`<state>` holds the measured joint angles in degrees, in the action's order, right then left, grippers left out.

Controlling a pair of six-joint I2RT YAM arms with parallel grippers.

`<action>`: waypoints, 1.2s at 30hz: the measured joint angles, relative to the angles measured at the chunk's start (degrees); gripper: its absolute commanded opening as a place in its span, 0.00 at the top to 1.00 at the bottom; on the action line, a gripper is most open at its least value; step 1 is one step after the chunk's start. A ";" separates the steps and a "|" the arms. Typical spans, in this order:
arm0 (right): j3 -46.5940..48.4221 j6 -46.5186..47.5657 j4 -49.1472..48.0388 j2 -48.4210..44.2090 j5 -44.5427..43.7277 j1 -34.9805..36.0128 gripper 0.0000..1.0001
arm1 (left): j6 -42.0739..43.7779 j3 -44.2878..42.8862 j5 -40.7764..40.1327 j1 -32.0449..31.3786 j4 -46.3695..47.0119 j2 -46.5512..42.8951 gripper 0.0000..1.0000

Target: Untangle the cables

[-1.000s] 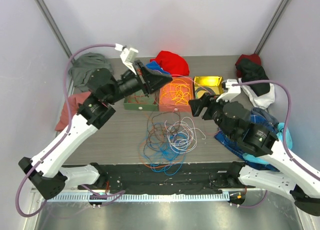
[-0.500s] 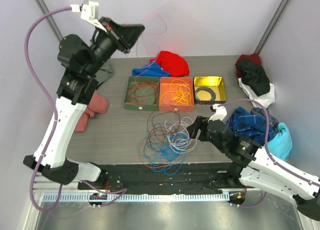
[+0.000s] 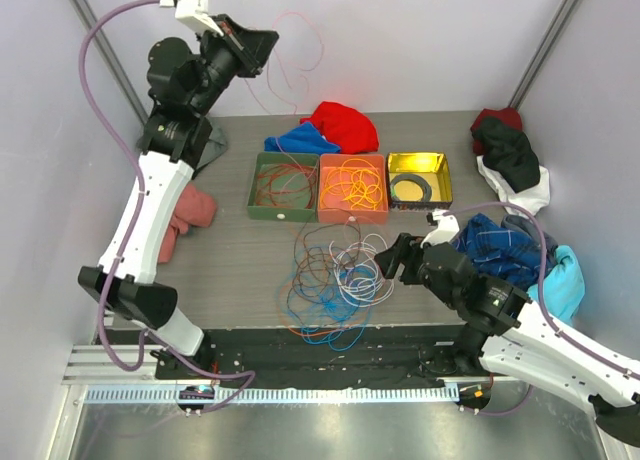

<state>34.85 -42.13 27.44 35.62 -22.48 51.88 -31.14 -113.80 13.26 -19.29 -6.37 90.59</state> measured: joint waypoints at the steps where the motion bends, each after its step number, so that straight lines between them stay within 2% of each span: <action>1: 0.00 0.09 0.00 0.00 0.17 0.00 0.28 | -0.46 1.42 0.02 0.70 0.83 0.52 1.00; 10: 0.00 1.95 -1.86 5.60 0.85 0.00 0.28 | -6.23 12.66 2.10 3.89 7.26 6.88 1.00; 20: 0.00 3.63 -4.74 8.76 1.44 0.00 0.28 | -7.19 32.92 3.10 3.82 14.27 4.79 1.00; 26: -0.17 3.80 -5.27 8.24 1.42 0.00 0.28 | -4.52 39.65 0.04 3.82 10.69 1.44 1.00; 36: -0.79 3.87 -5.60 7.37 1.40 0.00 0.28 | -1.31 40.87 -5.27 3.82 1.27 0.35 1.00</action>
<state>34.06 -38.26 21.85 42.98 -21.08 51.88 -32.45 -72.93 7.99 -15.46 -5.10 90.94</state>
